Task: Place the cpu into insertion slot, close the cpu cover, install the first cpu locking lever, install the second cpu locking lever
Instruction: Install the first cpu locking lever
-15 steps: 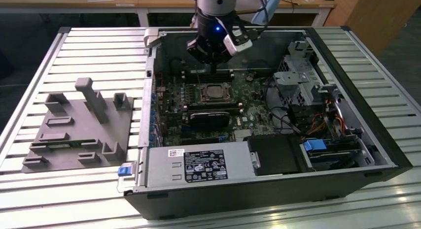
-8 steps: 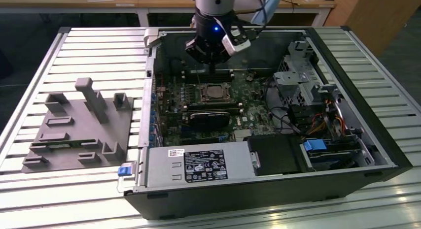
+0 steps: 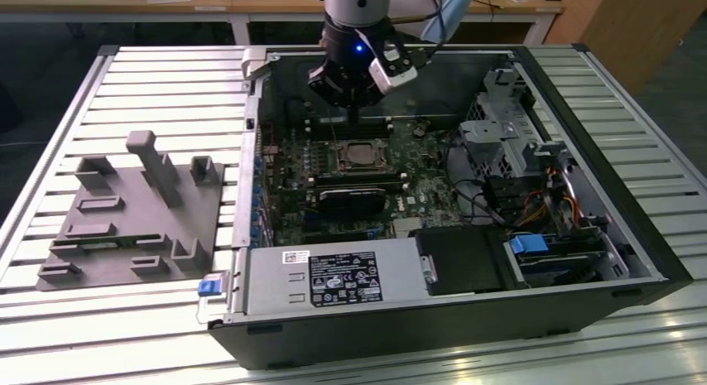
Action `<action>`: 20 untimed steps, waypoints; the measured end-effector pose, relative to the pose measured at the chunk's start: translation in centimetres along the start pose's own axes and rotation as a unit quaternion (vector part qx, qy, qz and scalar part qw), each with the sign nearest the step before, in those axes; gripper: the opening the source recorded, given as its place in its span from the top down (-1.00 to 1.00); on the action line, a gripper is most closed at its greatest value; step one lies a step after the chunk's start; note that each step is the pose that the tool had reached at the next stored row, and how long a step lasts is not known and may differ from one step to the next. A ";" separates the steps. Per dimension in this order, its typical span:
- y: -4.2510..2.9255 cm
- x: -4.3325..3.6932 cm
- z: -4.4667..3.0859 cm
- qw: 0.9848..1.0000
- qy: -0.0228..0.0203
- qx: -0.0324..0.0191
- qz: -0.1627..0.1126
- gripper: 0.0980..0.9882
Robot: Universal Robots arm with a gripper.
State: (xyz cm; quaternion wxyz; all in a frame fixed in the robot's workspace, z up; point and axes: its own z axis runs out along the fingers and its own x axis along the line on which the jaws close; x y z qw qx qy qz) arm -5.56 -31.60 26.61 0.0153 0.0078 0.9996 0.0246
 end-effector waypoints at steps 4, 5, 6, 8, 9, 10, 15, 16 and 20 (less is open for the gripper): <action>0.00 0.39 -0.01 1.000 0.000 0.000 0.000 0.98; 0.00 0.50 -0.02 1.000 0.000 0.000 -0.001 0.98; -0.01 0.61 -0.02 1.000 0.000 0.000 -0.001 0.98; -0.01 0.83 -0.02 1.000 0.000 0.000 -0.001 0.98; -0.01 0.94 -0.03 1.000 0.000 0.000 -0.001 0.98; -0.01 1.03 -0.03 1.000 0.000 0.000 -0.001 0.98; -0.02 1.63 -0.05 1.000 0.000 0.000 -0.001 0.98; -0.02 1.71 -0.05 1.000 0.000 0.000 -0.001 0.98; -0.03 2.04 -0.06 1.000 0.000 0.000 -0.001 0.98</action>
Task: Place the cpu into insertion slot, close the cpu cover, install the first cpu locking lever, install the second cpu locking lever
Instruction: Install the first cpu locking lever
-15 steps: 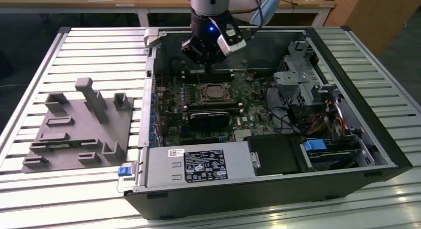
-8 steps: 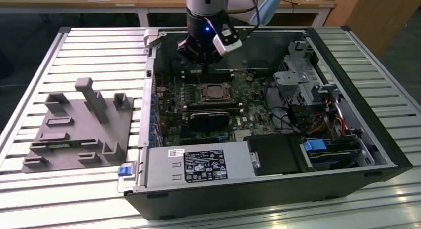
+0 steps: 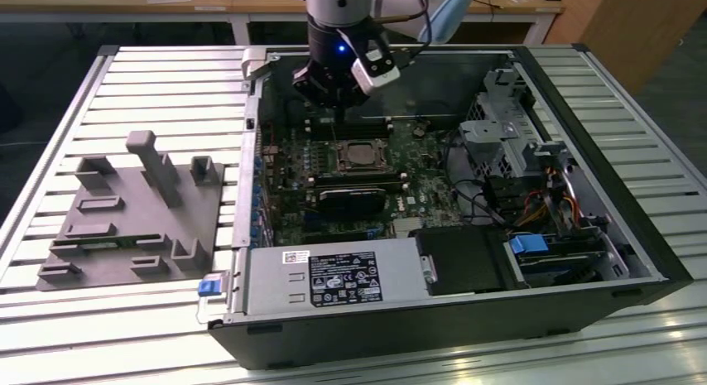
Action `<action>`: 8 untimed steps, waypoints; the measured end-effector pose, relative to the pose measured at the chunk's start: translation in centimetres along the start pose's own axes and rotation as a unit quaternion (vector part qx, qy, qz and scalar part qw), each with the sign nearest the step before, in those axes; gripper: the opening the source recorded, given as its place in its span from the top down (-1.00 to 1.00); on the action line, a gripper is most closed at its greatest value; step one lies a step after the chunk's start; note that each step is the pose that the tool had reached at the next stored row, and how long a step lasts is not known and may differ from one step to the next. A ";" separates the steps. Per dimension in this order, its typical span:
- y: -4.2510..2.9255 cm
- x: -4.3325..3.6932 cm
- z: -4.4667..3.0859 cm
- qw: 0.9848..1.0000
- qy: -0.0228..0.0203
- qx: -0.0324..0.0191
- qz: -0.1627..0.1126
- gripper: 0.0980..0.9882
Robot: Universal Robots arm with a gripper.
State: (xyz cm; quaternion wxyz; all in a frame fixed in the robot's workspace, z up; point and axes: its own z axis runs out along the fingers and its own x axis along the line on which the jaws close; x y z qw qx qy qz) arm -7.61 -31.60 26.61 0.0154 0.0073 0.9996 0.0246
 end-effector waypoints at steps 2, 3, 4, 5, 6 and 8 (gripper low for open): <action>0.00 0.16 0.00 1.000 0.000 0.000 0.000 0.98; 0.00 0.23 -0.01 1.000 0.000 0.000 0.000 0.98; -0.01 0.33 -0.01 1.000 0.000 0.000 0.000 0.98; -0.01 0.41 -0.02 1.000 0.000 0.000 0.000 0.98; -0.01 0.51 -0.02 1.000 0.000 0.000 0.000 0.98; -0.01 0.70 -0.02 1.000 0.000 0.000 0.000 0.98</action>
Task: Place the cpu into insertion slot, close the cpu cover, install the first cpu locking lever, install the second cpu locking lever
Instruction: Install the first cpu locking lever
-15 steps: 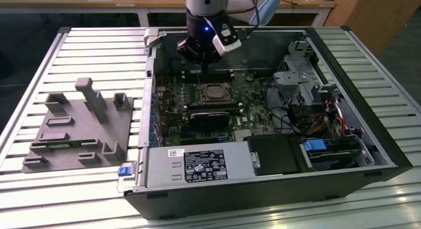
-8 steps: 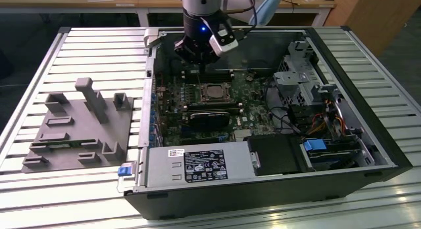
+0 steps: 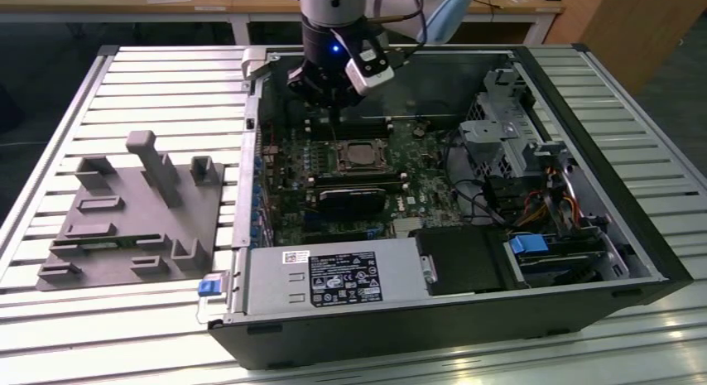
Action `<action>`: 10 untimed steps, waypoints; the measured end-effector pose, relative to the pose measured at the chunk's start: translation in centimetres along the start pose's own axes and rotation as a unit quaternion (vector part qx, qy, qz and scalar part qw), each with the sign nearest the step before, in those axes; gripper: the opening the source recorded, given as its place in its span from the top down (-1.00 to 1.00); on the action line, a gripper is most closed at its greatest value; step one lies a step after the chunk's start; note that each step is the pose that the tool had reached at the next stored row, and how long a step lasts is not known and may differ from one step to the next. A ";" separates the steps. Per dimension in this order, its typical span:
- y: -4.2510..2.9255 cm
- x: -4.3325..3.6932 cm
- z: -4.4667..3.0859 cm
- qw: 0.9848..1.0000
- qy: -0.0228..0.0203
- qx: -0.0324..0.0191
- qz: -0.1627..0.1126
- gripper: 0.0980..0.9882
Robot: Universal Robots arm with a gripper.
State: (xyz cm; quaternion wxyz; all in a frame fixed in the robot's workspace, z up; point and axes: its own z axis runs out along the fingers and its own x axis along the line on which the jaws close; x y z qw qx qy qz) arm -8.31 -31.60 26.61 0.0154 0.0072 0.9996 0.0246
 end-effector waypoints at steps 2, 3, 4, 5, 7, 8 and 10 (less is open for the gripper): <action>0.00 0.19 -0.01 1.000 0.000 0.000 0.000 0.98; 0.00 0.28 -0.01 1.000 0.000 0.000 0.000 0.98; -0.01 0.38 -0.01 1.000 0.000 0.000 0.000 0.98; -0.01 0.49 -0.02 1.000 0.000 0.000 0.000 0.98; -0.01 0.68 -0.02 1.000 0.000 0.000 0.000 0.98; -0.01 0.78 -0.03 1.000 0.000 0.000 0.000 0.98; -0.01 0.97 -0.03 1.000 0.000 0.000 0.000 0.98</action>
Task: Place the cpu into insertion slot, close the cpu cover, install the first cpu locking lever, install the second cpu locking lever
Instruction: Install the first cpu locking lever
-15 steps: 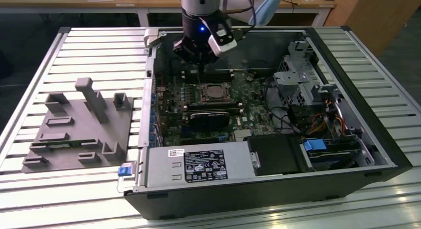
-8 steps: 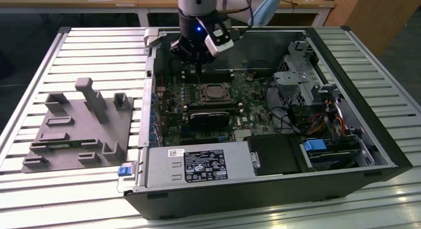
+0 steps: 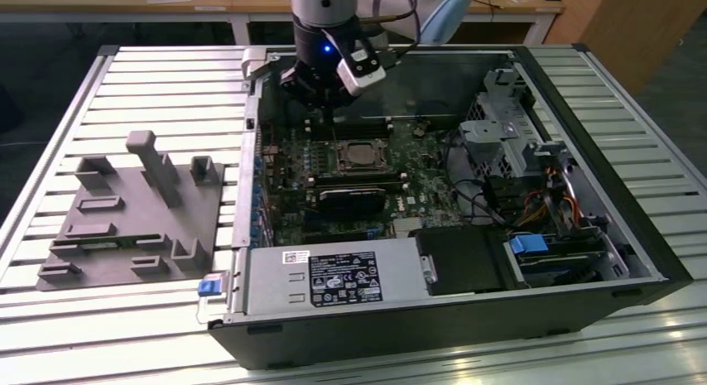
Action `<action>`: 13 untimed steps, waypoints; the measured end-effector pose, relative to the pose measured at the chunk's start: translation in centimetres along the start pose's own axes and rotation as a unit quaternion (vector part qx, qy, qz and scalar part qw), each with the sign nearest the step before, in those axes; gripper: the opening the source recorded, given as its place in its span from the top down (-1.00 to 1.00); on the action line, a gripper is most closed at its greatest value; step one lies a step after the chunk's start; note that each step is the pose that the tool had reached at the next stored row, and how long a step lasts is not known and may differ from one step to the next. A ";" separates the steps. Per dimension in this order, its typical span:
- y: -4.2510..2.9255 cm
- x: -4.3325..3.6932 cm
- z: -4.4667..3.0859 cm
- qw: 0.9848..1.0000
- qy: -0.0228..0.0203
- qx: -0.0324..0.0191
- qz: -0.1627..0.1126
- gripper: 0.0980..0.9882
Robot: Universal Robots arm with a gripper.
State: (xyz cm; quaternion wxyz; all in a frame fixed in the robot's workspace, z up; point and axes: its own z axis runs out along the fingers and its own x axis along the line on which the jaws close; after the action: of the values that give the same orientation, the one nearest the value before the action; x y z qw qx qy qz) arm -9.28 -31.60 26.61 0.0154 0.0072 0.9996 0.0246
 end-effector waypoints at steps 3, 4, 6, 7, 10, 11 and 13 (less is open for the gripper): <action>0.00 0.30 -0.01 1.000 0.000 0.000 0.000 0.98; -0.01 0.40 -0.01 1.000 0.000 0.000 0.000 0.98; -0.01 0.58 -0.02 1.000 0.000 0.000 0.000 0.98; -0.01 0.66 -0.02 1.000 0.000 0.000 0.000 0.98; -0.01 0.90 -0.03 1.000 0.000 0.000 0.000 0.98; -0.01 0.97 -0.03 1.000 0.000 0.000 0.000 0.98; -0.01 1.11 -0.03 1.000 0.000 0.000 0.000 0.98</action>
State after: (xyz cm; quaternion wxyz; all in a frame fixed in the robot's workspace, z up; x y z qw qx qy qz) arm -10.39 -31.60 26.61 0.0154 0.0072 0.9996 0.0246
